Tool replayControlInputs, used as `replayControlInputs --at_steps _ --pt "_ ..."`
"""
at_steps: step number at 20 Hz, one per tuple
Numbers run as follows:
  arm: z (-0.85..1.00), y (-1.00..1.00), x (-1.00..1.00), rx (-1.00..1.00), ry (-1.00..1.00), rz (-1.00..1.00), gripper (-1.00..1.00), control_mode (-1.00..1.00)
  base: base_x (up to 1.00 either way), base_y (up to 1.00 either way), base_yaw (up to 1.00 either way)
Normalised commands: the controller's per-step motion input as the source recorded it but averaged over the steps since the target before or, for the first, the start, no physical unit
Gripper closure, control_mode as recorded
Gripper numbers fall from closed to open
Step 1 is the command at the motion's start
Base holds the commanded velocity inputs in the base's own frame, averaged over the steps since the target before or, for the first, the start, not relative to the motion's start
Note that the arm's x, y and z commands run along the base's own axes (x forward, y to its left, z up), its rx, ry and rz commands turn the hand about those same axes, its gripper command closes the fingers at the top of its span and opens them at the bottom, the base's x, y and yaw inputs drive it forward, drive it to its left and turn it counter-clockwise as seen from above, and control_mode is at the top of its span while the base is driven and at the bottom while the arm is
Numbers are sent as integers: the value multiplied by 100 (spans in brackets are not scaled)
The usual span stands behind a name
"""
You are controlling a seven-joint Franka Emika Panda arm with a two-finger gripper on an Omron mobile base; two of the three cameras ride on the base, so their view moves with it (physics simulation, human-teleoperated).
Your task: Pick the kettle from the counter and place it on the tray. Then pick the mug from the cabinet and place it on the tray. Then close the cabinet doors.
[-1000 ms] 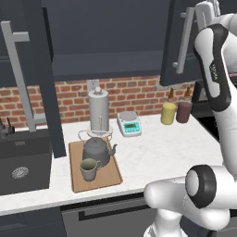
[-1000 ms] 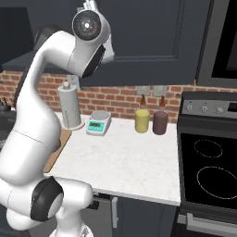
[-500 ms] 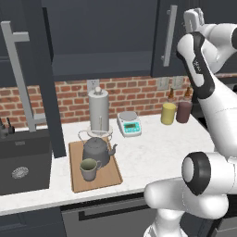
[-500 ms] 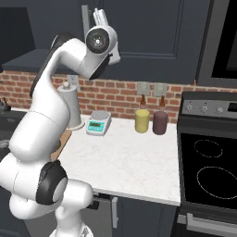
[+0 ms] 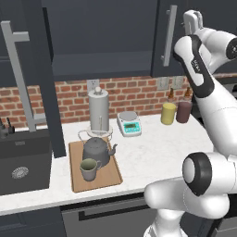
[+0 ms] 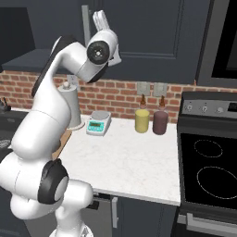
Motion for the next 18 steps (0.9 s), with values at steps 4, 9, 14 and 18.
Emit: replayControlInputs --at_steps 4,9,14,18 --pt "-52 -15 51 0 -4 -3 -100 -100 0 0 0" --pt "-69 -21 14 0 4 -3 -100 -100 0 0 0" --pt "-74 -39 -10 1 17 -6 -100 -100 0 0 0" --pt "-47 -30 -67 0 12 -5 -100 -100 0 0 0"
